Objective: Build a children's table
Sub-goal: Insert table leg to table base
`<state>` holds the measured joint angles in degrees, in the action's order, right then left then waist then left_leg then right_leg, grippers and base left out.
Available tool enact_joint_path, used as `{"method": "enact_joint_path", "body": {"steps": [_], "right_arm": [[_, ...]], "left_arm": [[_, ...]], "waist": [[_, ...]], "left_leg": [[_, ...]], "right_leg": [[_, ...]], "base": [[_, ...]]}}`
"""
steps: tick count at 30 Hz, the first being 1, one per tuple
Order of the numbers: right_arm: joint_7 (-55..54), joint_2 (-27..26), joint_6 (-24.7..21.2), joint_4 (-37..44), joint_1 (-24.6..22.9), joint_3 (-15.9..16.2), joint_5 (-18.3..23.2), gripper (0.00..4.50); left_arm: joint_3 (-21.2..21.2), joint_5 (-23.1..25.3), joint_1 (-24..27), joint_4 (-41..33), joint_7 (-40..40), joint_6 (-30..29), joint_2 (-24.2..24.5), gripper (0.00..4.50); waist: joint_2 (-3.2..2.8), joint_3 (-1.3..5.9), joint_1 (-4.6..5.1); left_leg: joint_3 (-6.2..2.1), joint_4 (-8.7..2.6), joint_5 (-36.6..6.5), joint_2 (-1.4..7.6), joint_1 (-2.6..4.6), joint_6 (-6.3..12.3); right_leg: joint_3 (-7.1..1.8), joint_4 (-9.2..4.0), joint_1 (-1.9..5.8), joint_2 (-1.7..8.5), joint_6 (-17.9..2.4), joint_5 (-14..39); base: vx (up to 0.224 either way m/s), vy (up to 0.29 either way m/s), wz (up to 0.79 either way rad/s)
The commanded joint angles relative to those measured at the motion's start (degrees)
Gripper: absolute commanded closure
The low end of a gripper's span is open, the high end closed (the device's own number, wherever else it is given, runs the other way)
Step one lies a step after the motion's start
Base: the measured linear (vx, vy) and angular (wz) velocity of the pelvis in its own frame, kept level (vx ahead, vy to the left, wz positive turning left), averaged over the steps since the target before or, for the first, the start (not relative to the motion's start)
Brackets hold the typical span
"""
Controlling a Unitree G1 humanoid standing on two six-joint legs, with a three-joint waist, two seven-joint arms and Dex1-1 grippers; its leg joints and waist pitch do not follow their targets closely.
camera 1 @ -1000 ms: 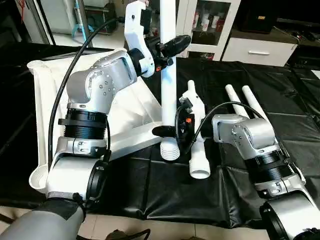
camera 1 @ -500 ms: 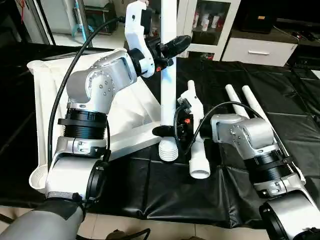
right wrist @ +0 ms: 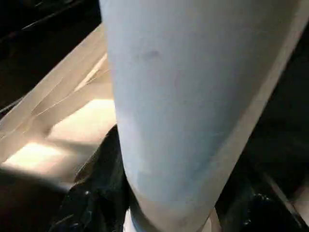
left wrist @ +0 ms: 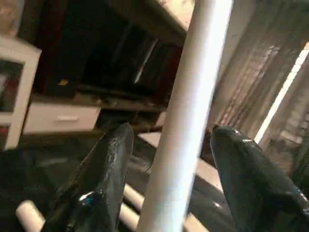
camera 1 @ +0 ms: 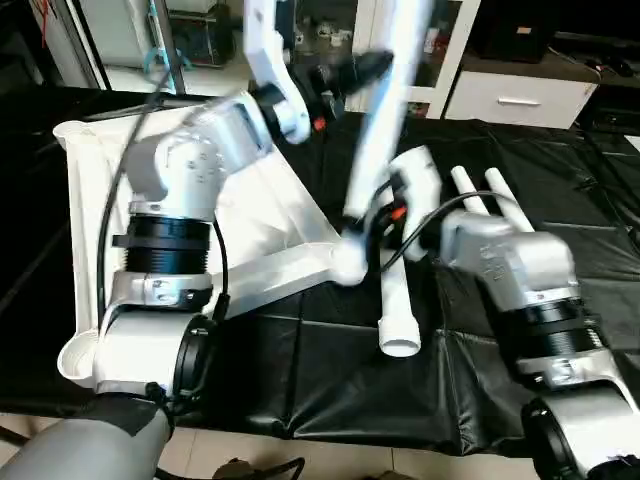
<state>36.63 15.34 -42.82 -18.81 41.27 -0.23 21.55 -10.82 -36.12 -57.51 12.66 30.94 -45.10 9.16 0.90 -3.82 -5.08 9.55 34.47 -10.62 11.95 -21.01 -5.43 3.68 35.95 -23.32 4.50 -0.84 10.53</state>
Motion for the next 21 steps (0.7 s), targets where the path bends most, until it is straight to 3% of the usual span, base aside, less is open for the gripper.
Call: {"method": "enact_joint_path", "body": {"steps": [1, 3, 4, 5, 7, 9, 10, 12, 13, 14, 15, 19, 21], "right_arm": [[-2.3, 0.8, 2.7, -1.0, 2.0, -2.4, -1.0, 2.64], [-4.7, 1.6, 5.2, -1.9, 3.0, -4.7, -1.5, 2.65], [-6.7, 2.5, 7.5, -2.1, 3.4, -6.5, -2.0, 2.65], [-7.6, 2.8, 8.4, -1.9, 3.4, -7.5, -2.1, 2.65], [-7.9, 3.2, 9.1, 1.0, 1.8, -8.4, -2.2, 2.65], [-7.3, 3.2, 7.5, 3.9, 0.1, -9.2, -1.0, 2.65], [-7.4, 3.0, 7.0, 6.6, -1.6, -9.0, -0.9, 2.65], [-7.2, 2.8, 6.5, 9.2, -3.2, -8.6, -0.4, 2.65], [-8.1, 2.1, 8.6, 12.3, -5.5, -7.5, -0.9, 2.65], [-7.6, 2.2, 9.4, 13.3, -6.0, -7.1, -0.8, 2.65], [-6.8, 2.5, 10.4, 13.9, -6.5, -6.7, -0.8, 2.65], [-4.4, 2.4, 10.2, 14.4, -8.1, -6.1, 0.2, 2.65], [-3.7, 2.3, 9.9, 14.8, -9.5, -5.1, -0.3, 2.65]], "left_arm": [[1.3, 0.0, 1.6, -2.9, 2.2, 0.2, 1.3, 1.20], [4.9, 3.8, 5.2, -5.0, 5.9, 4.4, 4.8, 1.07], [11.0, 10.5, 9.8, -5.2, 9.8, 10.8, 9.4, 1.05], [14.3, 14.0, 12.2, -4.8, 11.6, 13.8, 11.6, 1.05], [20.7, 20.2, 16.5, -3.1, 12.8, 18.5, 14.7, 1.05], [24.0, 22.5, 19.5, -2.0, 13.0, 19.6, 15.4, 1.05], [25.7, 23.2, 21.5, -1.9, 13.2, 20.0, 15.5, 1.05], [26.8, 23.8, 23.3, -1.5, 13.3, 20.4, 15.5, 1.05], [28.2, 26.0, 26.2, 0.4, 13.0, 23.7, 16.2, 1.05], [28.6, 27.3, 26.4, 1.8, 12.3, 24.8, 16.5, 1.05], [28.8, 28.2, 26.2, 3.2, 11.7, 25.6, 16.5, 1.05], [28.1, 29.1, 24.8, 8.7, 13.6, 27.7, 15.9, 1.05], [29.5, 30.0, 24.6, 10.3, 15.1, 27.5, 16.6, 1.05]], "waist": [[-0.75, 4.80, 0.07], [-0.82, 4.80, 0.33], [-0.70, 4.75, 0.38], [-0.38, 4.64, 0.57], [-0.84, 4.63, 0.78], [-1.04, 4.80, 0.71], [-1.04, 4.97, 0.65], [-1.15, 5.02, 0.59], [-2.71, 4.92, 0.29], [-2.08, 4.76, 0.54], [-1.47, 4.86, 0.60], [-1.59, 4.46, 0.54], [-1.75, 4.54, 0.58]], "left_leg": [[0.38, -3.46, -5.6, 0.39, 0.52, -0.97], [0.19, -3.69, -6.6, 0.56, 0.50, -1.18], [0.28, -3.64, -7.2, 0.56, 0.75, -1.16], [0.27, -3.77, -7.4, 0.63, 0.54, -0.85], [0.36, -3.75, -6.8, 0.60, 0.73, -1.18], [0.47, -3.69, -5.7, 0.52, 0.83, -1.24], [0.47, -3.69, -4.5, 0.54, 0.81, -1.19], [0.44, -3.67, -4.0, 0.56, 0.72, -1.15], [0.23, -3.65, -5.2, 0.53, 0.78, -1.55], [0.29, -3.80, -6.0, 0.57, 0.66, -1.28], [0.30, -3.86, -7.2, 0.42, 0.57, -1.44], [0.35, -4.04, -10.5, 0.32, 0.74, -1.58], [0.24, -4.09, -10.6, 0.48, 0.79, -1.84]], "right_leg": [[-2.26, -3.37, 3.99, 2.63, -14.7, 0.5], [-2.17, -3.51, 3.91, 2.77, -13.7, 3.0], [-2.20, -3.78, 3.69, 2.69, -12.8, 4.6], [-2.25, -4.04, 3.70, 2.71, -11.7, 5.9], [-2.41, -3.98, 3.48, 2.45, -9.1, 7.1], [-2.49, -3.59, 3.41, 2.31, -9.0, 4.8], [-2.45, -3.33, 3.41, 2.30, -9.9, 2.5], [-2.42, -3.08, 3.45, 2.31, -11.4, -0.2], [-2.37, -2.99, 3.35, 2.41, -11.9, -0.1], [-2.33, -3.67, 3.40, 2.32, -11.5, 0.3], [-2.39, -3.52, 3.80, 2.39, -11.0, 1.1], [-2.53, -4.47, 3.32, 2.57, -9.7, 10.1], [-2.54, -4.37, 3.22, 2.62, -9.5, 10.3]], "base": [[0.000, 0.000, 0.00], [0.000, 0.000, 0.00], [0.000, 0.000, 0.00], [0.000, 0.000, 0.00], [0.000, 0.000, 0.00], [0.000, 0.000, 0.00], [0.000, 0.000, 0.00], [0.000, 0.000, 0.00], [0.000, 0.000, 0.00], [0.000, 0.000, 0.00], [0.000, 0.000, 0.00], [0.000, 0.000, 0.00], [0.000, 0.000, 0.00]]}}
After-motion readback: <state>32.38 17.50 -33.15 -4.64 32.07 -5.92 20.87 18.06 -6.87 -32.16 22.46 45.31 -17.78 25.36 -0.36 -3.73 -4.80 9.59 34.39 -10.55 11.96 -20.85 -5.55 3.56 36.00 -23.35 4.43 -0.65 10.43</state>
